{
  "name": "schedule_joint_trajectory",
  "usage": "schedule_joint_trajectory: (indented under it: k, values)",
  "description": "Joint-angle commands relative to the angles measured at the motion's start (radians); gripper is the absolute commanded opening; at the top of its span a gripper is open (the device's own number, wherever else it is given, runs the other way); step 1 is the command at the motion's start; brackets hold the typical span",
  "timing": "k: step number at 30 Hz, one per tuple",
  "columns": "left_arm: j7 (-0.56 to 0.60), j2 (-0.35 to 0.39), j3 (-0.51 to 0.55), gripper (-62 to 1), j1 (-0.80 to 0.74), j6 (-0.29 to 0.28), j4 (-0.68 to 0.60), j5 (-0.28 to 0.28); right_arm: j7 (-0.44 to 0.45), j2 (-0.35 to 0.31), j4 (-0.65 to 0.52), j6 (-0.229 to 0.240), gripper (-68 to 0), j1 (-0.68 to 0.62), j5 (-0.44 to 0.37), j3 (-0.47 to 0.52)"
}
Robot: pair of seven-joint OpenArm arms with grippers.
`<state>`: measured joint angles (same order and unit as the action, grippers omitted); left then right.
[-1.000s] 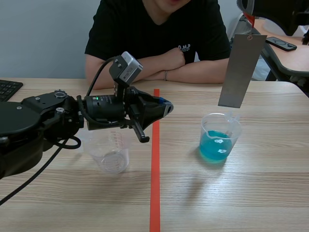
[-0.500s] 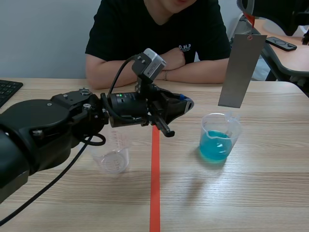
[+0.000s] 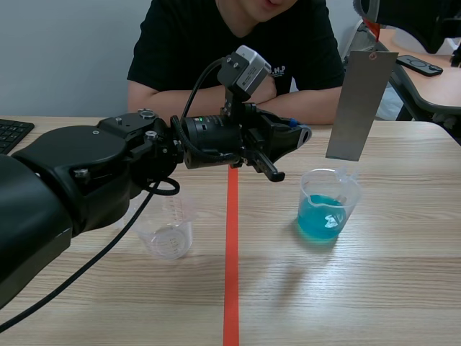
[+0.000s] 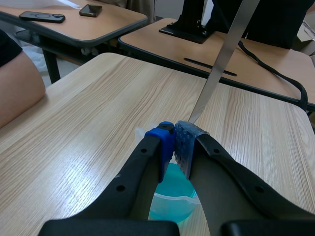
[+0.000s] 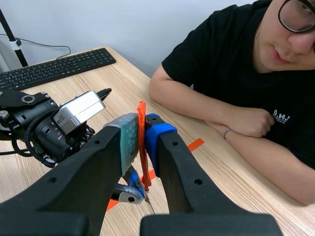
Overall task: Do the redox reaction experiment.
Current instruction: 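Raise the plate and point at it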
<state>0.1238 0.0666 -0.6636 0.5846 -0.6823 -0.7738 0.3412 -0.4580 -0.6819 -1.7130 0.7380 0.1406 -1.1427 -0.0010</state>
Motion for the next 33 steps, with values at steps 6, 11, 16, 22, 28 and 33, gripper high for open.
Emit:
schedule_joint_trajectory:
  k: [6,11,16,22,28,33]
  values:
    - [0.014,-0.013,0.001,-58.2,0.011,-0.014,-0.017,0.010,0.015,-0.013,-0.010,0.008,-66.0,0.023,-0.018,0.008]
    - [0.014,-0.005,0.001,-58.2,0.011,-0.014,-0.017,0.011,0.016,-0.013,-0.010,0.008,-66.0,0.023,-0.018,0.008]
    - [0.014,0.003,0.001,-58.2,0.011,-0.014,-0.017,0.011,0.016,-0.010,-0.010,0.008,-66.0,0.023,-0.018,0.008]
    - [0.012,0.004,0.001,-58.2,0.002,-0.014,-0.017,0.010,0.019,-0.010,-0.010,0.008,-66.0,0.023,-0.018,0.008]
    - [0.012,0.004,0.002,-58.2,-0.003,-0.014,-0.017,0.010,0.019,-0.010,-0.010,0.008,-66.0,0.023,-0.018,0.008]
    - [0.010,0.006,0.002,-58.2,-0.003,-0.014,-0.017,0.010,0.019,-0.010,-0.010,0.008,-66.0,0.023,-0.018,0.008]
